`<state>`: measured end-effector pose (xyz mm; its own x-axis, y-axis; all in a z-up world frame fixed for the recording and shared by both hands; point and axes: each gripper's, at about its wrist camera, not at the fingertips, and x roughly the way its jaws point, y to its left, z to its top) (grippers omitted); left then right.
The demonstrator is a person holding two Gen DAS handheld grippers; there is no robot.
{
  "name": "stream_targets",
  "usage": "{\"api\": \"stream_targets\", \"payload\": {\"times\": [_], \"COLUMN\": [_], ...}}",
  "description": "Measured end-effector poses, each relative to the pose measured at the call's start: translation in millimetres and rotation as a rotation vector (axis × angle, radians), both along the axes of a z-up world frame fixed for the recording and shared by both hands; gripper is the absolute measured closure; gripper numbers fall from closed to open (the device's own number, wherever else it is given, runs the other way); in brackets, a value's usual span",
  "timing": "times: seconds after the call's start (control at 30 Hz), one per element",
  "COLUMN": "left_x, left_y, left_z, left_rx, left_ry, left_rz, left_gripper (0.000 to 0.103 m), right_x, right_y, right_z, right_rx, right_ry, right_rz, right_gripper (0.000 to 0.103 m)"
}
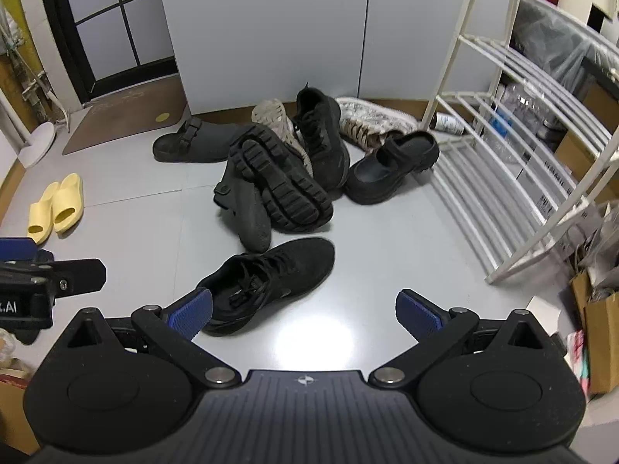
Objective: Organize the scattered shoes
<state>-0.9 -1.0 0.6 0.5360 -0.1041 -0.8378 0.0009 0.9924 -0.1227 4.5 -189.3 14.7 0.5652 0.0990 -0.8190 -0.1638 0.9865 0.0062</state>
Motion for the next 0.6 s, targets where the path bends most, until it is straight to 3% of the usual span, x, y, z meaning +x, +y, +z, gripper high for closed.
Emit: {"api": "stream_targets", "payload": {"times": [0.17, 0.33, 0.6], "left_x": [-3.7, 5.3, -5.8], "left_y": [-8.5, -8.2, -27.7], "left_z": [0.5, 4.3, -12.8], "left_rx": [-0.01, -0.006, 0.015], "left_ry": [0.014, 0.02, 0.001], "left_rz": [-0.008, -0.032, -0.026], "left_gripper": [0.0, 0.0, 0.0], "right_x": [5.4, 8.6, 6.4], "right_y": [-8.6, -1.2, -9.8], "right_z": [-1.0, 0.4, 1.8], "right_rx": [0.058, -0.038, -0.014], "right_ry": [0.012, -0.012, -0.021], "right_rz": [-0.021, -0.015, -0.031], "right_gripper": [0.0, 0.0, 0.0]}}
